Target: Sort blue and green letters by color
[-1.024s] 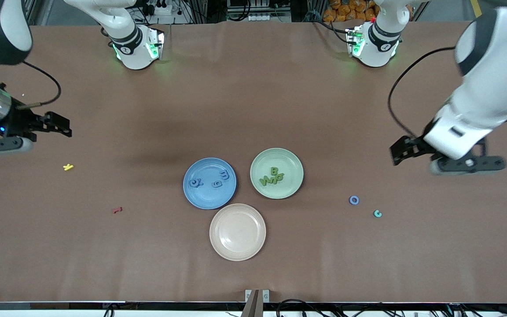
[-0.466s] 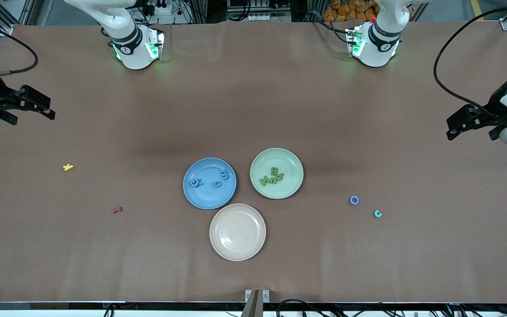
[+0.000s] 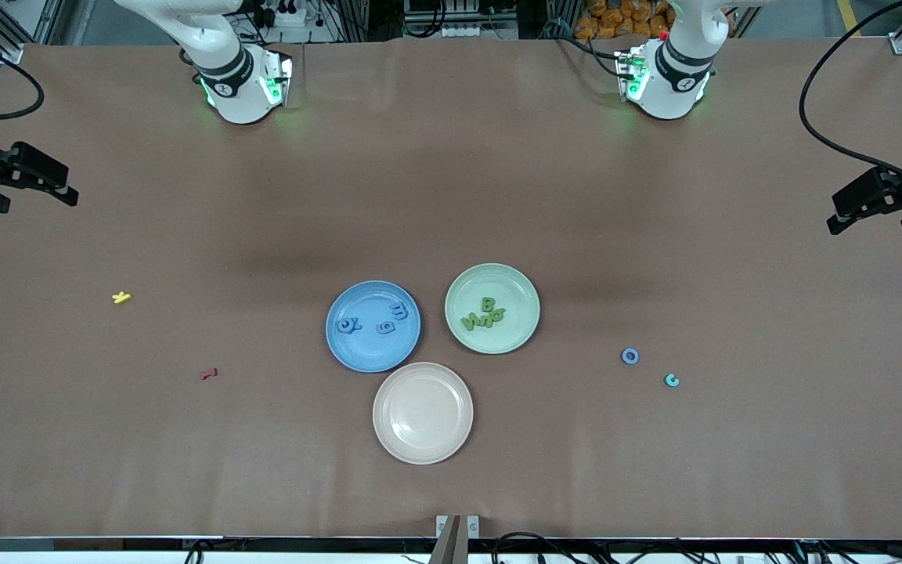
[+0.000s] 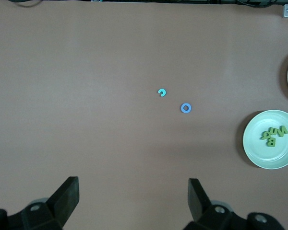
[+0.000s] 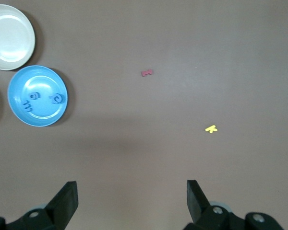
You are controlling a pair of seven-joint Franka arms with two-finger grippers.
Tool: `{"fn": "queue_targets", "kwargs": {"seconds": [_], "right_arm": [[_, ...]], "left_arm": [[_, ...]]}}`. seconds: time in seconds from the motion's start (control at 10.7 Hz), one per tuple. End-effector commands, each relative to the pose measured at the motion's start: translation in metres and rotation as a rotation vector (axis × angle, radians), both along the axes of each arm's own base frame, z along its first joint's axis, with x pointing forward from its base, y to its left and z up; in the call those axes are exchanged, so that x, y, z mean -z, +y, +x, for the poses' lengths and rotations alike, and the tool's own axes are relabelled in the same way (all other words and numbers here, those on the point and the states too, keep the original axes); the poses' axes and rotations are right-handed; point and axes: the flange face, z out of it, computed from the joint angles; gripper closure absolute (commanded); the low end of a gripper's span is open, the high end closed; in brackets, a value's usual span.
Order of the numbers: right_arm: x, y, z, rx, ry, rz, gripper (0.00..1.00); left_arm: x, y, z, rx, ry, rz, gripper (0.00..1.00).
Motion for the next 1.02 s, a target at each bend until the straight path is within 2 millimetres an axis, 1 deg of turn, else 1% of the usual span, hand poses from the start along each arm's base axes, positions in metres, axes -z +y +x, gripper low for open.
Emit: {"fn": "queue_targets", "kwargs": {"seconds": [0.0,0.09,0.28,0.47,0.65,0.84,0.93], "right_arm": [[-0.001,0.005,0.001,0.001,0.003,-0.053,0.0],[-0.001,0.003,0.003,-0.003,0.001,-0.074,0.0],[0.0,0.008,0.004,-0.009,0.001,-0.083,0.0],[-0.001,0.003,0.004,-0.002,-0.002,-0.082,0.0],[-0.001,0.003,0.007,0.001,-0.006,-0.08,0.0],[-0.004,0.003,0.012,0.014,-0.051,-0.064,0.0],[-0.005,0.006,0.013,0.011,-0.06,-0.045,0.0]], "left_arm": [[-0.004,-0.005,-0.01,-0.064,0.01,-0.03,0.0],[-0.003,-0.005,-0.011,-0.069,0.016,-0.024,0.0],[-0.002,-0.007,-0.014,-0.077,0.037,-0.017,0.0],[0.004,-0.025,-0.015,-0.076,0.06,-0.016,0.0],[0.006,-0.025,-0.014,-0.065,0.063,-0.011,0.0],[0.005,-0.025,-0.013,-0.058,0.06,-0.001,0.0],[0.005,-0.028,-0.013,-0.05,0.056,0.017,0.0]]}}
